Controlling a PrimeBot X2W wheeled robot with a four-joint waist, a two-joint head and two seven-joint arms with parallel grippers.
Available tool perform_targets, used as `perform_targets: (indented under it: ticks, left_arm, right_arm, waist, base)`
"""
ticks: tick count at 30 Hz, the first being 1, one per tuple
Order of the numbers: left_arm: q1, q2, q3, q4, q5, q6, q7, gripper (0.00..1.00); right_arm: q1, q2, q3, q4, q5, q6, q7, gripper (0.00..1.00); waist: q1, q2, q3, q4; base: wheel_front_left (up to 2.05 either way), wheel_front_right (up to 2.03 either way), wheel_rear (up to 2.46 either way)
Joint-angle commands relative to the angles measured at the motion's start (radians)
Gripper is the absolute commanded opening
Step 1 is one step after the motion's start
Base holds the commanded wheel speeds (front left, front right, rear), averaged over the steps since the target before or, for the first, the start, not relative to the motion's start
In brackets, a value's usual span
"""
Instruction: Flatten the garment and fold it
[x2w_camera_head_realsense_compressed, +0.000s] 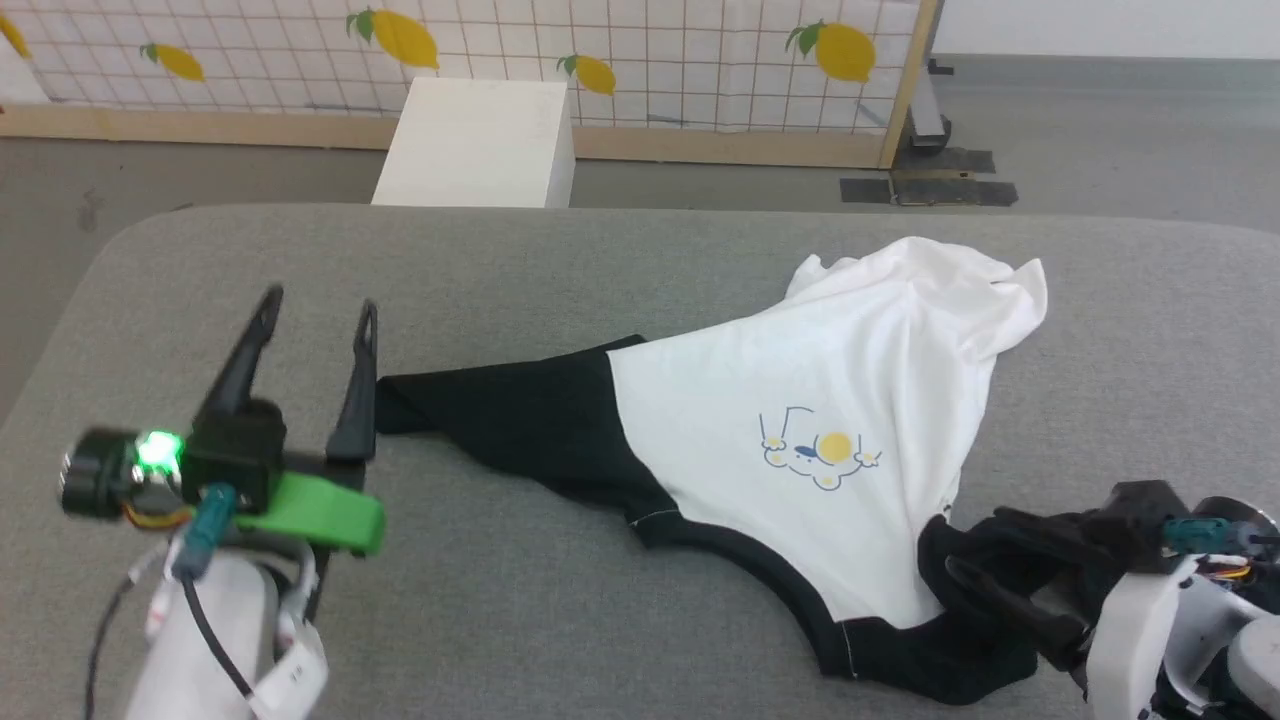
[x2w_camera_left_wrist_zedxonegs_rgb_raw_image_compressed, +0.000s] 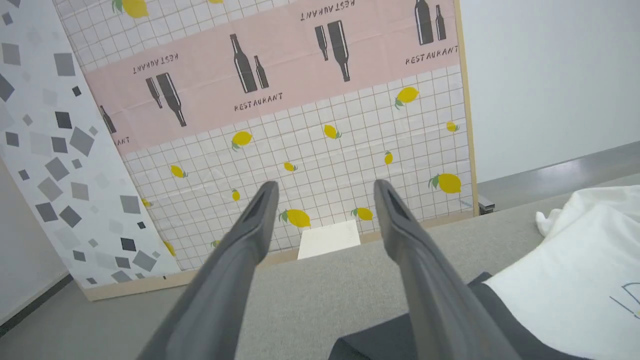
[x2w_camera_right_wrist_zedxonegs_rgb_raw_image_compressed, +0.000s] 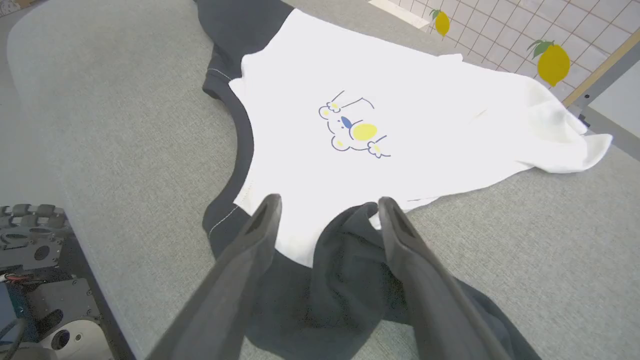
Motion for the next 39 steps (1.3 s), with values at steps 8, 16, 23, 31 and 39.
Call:
perform_targets:
  ticks: [8,16,23,31,39]
  left_arm:
    - [-0.257,0.156,-0.292,0.136,-0.123,-0.085,0.272,1.0]
    - [-0.432,0.327,-0.75,0.162,-0.465,-0.086,0.644,1.0]
    - [-0.559,0.396,-1.034,0.188,-0.641,-0.086,0.769,1.0]
    - [-0.658,0.405,-1.204,0.308,-0.717,-0.086,0.764,1.0]
    - [-0.607,0.417,-1.22,0.267,-0.799,-0.086,0.924,0.0]
  right_arm:
    - [0.249,0.168,-0.453,-0.07,-0.217,-0.002,-0.076,1.0]
    - [0.387,0.356,-0.64,-0.191,-0.397,-0.002,-0.05,1.0]
    - [0.389,0.41,-0.663,-0.24,-0.442,-0.002,-0.028,1.0]
    - [0.339,0.43,-0.64,-0.232,-0.451,-0.002,-0.036,1.0]
    - [0.3,0.413,-0.637,-0.184,-0.435,-0.002,-0.055,1.0]
  waist:
    - [0.0,0.0,0.013,-0.052]
    - [0.0,0.0,0.074,-0.111]
    - [0.0,0.0,0.143,-0.17]
    - [0.0,0.0,0.212,-0.225]
    - [0.0,0.0,0.219,-0.214]
  base:
    - [0.0,0.0,0.0]
    - [0.0,0.0,0.0]
    - [0.0,0.0,0.0]
    - [0.0,0.0,0.0]
    - [0.0,0.0,0.0]
